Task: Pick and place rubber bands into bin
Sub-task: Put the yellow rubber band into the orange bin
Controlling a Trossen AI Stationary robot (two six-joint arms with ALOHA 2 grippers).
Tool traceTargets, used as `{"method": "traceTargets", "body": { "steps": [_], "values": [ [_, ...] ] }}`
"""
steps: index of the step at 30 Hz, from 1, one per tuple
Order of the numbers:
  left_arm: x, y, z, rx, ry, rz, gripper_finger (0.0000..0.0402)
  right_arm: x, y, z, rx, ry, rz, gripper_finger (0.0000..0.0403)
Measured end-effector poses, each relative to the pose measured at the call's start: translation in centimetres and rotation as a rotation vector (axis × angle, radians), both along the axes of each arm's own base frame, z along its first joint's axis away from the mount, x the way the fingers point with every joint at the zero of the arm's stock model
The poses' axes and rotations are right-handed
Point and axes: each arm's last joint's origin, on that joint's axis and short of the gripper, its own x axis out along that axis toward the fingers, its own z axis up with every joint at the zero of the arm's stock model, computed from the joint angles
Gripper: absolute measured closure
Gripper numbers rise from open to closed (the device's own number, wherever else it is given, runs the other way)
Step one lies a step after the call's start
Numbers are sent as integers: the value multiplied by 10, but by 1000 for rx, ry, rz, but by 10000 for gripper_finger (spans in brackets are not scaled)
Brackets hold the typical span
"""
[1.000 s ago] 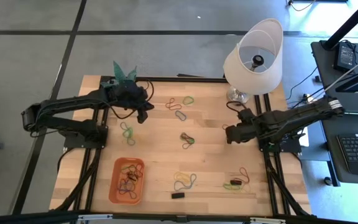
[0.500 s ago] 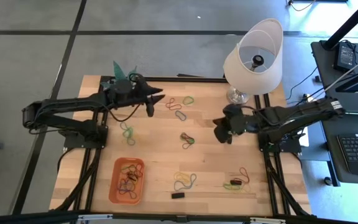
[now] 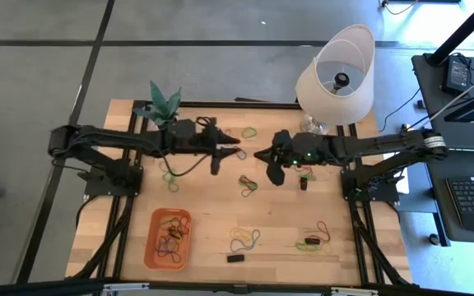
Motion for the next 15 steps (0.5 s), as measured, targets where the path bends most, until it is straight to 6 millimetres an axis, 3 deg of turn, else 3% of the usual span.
{"method": "traceTargets", "body": {
  "steps": [7,15],
  "values": [
    [34,-2,4,-5,6,-45,261,5,-1,-6,-13,24,29,403],
    [47,-5,-2,-23,23,-130,260,4,-1,-6,-31,30,46,403]
  ]
}}
